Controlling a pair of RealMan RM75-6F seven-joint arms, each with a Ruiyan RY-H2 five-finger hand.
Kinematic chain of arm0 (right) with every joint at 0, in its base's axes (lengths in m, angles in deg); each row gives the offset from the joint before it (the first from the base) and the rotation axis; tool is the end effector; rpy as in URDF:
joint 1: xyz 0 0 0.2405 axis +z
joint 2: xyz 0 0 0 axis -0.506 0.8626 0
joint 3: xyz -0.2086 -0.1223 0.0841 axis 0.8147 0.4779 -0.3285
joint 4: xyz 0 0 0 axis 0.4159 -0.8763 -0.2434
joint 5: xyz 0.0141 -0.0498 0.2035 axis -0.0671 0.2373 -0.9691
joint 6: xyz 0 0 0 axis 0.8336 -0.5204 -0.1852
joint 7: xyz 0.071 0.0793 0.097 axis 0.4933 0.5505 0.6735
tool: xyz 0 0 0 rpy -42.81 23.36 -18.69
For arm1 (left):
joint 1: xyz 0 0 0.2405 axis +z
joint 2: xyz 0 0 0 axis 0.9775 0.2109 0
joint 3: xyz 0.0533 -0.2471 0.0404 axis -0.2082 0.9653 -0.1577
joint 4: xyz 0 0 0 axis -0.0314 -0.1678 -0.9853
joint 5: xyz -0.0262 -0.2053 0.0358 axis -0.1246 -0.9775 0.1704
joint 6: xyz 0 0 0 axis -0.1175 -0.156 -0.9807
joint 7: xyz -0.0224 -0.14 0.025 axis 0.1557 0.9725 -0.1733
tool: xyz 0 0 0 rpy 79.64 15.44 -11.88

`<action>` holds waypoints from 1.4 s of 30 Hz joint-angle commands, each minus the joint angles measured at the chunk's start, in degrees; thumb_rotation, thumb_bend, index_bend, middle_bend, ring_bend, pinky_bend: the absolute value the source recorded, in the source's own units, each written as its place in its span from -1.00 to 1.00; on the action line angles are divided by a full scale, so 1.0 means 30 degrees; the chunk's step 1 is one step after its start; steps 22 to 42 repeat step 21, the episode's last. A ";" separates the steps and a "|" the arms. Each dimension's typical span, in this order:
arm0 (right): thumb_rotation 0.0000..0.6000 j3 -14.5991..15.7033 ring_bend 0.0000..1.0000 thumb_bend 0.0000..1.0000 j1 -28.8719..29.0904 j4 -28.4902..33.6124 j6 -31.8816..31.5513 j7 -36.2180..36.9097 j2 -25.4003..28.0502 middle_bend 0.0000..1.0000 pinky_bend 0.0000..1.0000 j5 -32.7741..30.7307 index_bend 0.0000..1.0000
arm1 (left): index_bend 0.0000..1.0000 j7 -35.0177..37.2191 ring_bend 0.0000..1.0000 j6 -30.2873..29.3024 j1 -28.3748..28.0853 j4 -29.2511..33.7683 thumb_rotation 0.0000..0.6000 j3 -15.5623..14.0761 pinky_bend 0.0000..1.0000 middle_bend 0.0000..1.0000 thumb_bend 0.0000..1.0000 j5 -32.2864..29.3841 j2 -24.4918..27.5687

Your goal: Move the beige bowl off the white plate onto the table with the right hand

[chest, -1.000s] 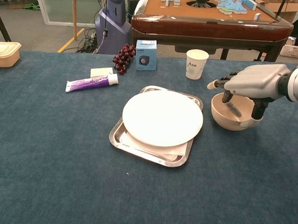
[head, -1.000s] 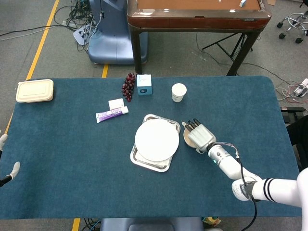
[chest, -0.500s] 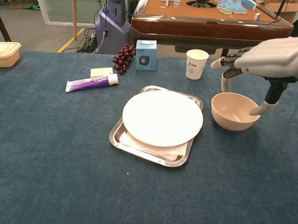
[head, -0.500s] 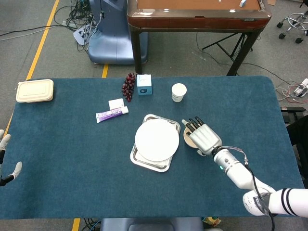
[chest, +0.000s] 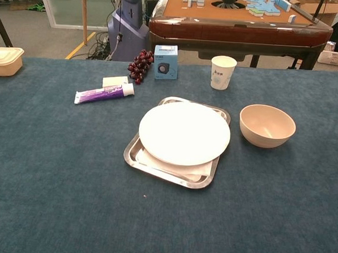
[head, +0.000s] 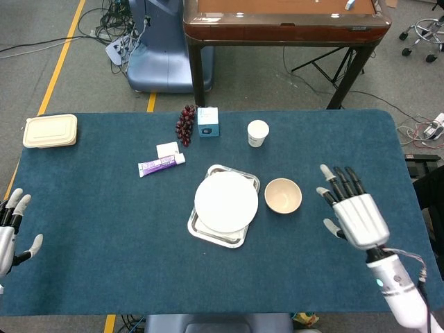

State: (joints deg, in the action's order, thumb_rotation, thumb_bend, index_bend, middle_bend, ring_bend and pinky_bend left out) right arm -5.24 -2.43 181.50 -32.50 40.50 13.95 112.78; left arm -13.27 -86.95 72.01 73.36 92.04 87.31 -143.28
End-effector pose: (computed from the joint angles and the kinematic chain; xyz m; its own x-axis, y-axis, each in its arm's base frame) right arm -0.2012 -0.2263 0.1565 0.6814 0.0598 0.7294 -0.6959 -0.2558 0.6710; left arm -0.3128 0.1968 0.1799 0.4546 -0.0575 0.8888 0.8906 0.0391 -0.4530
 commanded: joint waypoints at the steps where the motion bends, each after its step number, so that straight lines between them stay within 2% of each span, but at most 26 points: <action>1: 1.00 0.0473 -1.00 -0.40 -0.2543 -0.1572 -0.2194 0.1945 -0.0279 -1.00 -1.00 0.1445 -0.43 | -1.00 -0.0126 -1.00 0.0261 -0.0161 0.0091 1.00 -0.0056 -1.00 -1.00 -0.35 -0.0012 -0.0041; 6: 1.00 0.0114 -1.00 -0.39 -0.4723 -0.4245 -0.3888 0.3954 -0.1597 -1.00 -1.00 0.1911 -0.43 | -1.00 -0.0415 -1.00 0.0793 -0.0476 0.0211 1.00 -0.0069 -1.00 -1.00 -0.35 -0.0154 -0.0115; 10: 1.00 -0.0230 -1.00 -0.40 -0.5496 -0.5286 -0.3989 0.5119 -0.1909 -1.00 -1.00 0.1928 -0.43 | -1.00 -0.0666 -1.00 0.0778 -0.0629 0.0387 1.00 -0.0027 -1.00 -1.00 -0.35 -0.0029 -0.0172; 21: 1.00 -0.1141 -1.00 -0.39 -0.6544 -0.5677 -0.3670 0.5672 -0.1696 -1.00 -1.00 0.2358 -0.43 | -1.00 -0.1329 -1.00 0.0560 -0.0750 0.0595 1.00 -0.0193 -1.00 -1.00 -0.35 0.0387 -0.0411; 42: 1.00 -0.1141 -1.00 -0.39 -0.6544 -0.5677 -0.3670 0.5672 -0.1696 -1.00 -1.00 0.2358 -0.43 | -1.00 -0.1329 -1.00 0.0560 -0.0750 0.0595 1.00 -0.0193 -1.00 -1.00 -0.35 0.0387 -0.0411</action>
